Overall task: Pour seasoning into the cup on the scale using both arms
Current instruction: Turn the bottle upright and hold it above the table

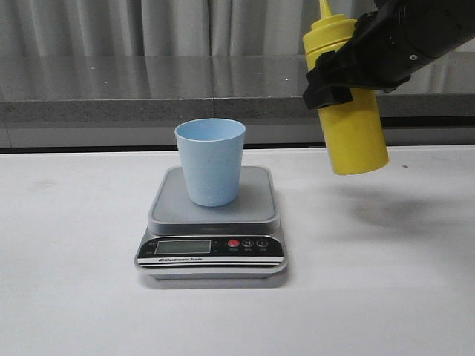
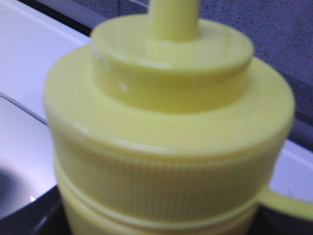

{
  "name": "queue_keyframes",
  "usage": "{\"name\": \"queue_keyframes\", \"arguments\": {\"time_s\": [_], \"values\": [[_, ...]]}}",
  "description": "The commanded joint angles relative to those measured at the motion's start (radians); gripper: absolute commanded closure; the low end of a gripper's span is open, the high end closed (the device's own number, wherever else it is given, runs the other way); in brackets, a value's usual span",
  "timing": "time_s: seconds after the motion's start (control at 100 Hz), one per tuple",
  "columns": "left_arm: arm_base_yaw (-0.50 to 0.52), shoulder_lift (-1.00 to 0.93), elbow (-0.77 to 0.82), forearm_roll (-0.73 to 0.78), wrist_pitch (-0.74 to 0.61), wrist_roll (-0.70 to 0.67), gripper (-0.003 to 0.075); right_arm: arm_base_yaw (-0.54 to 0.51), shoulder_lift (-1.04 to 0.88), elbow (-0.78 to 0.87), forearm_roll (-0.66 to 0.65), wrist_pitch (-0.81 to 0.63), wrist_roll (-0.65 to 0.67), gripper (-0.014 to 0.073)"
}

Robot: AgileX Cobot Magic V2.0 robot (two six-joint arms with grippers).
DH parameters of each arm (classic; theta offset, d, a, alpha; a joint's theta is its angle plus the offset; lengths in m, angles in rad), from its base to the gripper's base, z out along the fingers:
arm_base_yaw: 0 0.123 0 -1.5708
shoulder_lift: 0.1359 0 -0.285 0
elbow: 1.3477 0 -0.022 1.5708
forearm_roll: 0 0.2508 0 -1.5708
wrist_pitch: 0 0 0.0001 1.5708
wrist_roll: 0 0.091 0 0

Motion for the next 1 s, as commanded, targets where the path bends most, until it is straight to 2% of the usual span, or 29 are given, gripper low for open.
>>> {"name": "queue_keyframes", "arguments": {"time_s": [0.0, 0.55, 0.68, 0.74, 0.8, 0.86, 0.99], "values": [[0.000, 0.013, -0.026, -0.017, -0.075, -0.001, 0.0740, -0.006, -0.056, -0.024, 0.013, -0.016, -0.023, 0.0233], [0.000, 0.013, -0.026, -0.017, -0.075, -0.001, 0.0740, -0.006, -0.057, -0.028, 0.013, -0.031, -0.029, 0.0233], [0.000, 0.013, -0.026, -0.017, -0.075, -0.001, 0.0740, -0.006, -0.057, -0.028, 0.021, -0.023, -0.064, 0.0233], [0.000, 0.013, -0.026, -0.017, -0.075, -0.001, 0.0740, -0.006, -0.057, -0.028, 0.090, -0.014, -0.133, 0.0233], [0.000, 0.013, -0.026, -0.017, -0.075, -0.001, 0.0740, -0.009, -0.057, -0.027, 0.194, -0.016, -0.258, 0.0233], [0.000, 0.013, -0.026, -0.017, -0.075, -0.001, 0.0740, -0.018, -0.057, -0.026, 0.353, -0.023, -0.393, 0.0233], [0.000, 0.013, -0.026, -0.017, -0.075, -0.001, 0.0740, -0.018, -0.057, -0.025, 0.720, -0.032, -0.772, 0.0233]]}}
